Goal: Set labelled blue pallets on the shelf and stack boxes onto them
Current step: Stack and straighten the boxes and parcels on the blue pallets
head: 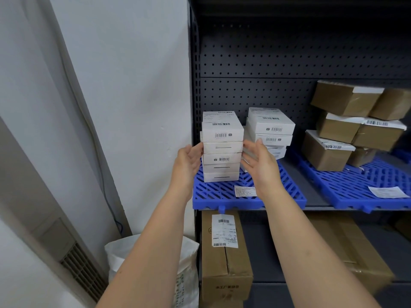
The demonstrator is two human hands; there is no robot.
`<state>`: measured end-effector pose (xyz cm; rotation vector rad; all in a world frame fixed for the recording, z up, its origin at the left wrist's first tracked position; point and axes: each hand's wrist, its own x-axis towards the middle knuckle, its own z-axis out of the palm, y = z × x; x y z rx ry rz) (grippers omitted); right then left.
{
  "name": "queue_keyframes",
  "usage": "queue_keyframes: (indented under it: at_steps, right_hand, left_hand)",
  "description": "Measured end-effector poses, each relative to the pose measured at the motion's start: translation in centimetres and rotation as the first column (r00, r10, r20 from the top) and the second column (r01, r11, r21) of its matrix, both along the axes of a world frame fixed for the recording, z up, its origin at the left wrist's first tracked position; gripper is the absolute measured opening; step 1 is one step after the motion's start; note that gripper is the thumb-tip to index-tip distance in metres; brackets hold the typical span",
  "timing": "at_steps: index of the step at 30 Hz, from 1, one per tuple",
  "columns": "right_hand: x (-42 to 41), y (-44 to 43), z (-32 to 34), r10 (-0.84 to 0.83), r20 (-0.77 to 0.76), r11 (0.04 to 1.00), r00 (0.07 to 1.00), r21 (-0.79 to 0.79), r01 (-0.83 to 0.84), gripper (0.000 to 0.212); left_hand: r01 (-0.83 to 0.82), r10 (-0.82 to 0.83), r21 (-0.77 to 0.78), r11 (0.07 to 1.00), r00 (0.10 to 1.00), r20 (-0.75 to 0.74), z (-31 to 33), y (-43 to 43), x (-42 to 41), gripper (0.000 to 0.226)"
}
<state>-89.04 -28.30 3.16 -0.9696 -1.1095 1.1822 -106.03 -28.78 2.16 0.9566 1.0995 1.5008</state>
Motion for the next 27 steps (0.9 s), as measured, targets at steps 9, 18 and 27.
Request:
queue_keyframes:
  at_steps: [9,18,27]
  right_hand:
    - [0.1,0.8,1.6,-0.005,0.069,0.999,0.998,0.034,0.002,0.031]
    - [-0.5,0.5,2.3,0.058,0.052,0.998,0.997,0.030,-0.059,0.026]
    - [-0.6,0.5,1.4,0.057,0.035,0.998,0.998,-0.016,-0.057,0.027]
  left_hand:
    - [-0.032,0.031,0.035,0.999,0.999,0.042,1.8,0.9,-0.2,0.051]
    - [-0.014,0.012,0.028,1.000,0.999,0.053,1.9,1.2,-0.3,0.052]
    - [0.013,-0.014,0.016,1.000,0.996,0.086,0.3,1.0,-0.3,0.052]
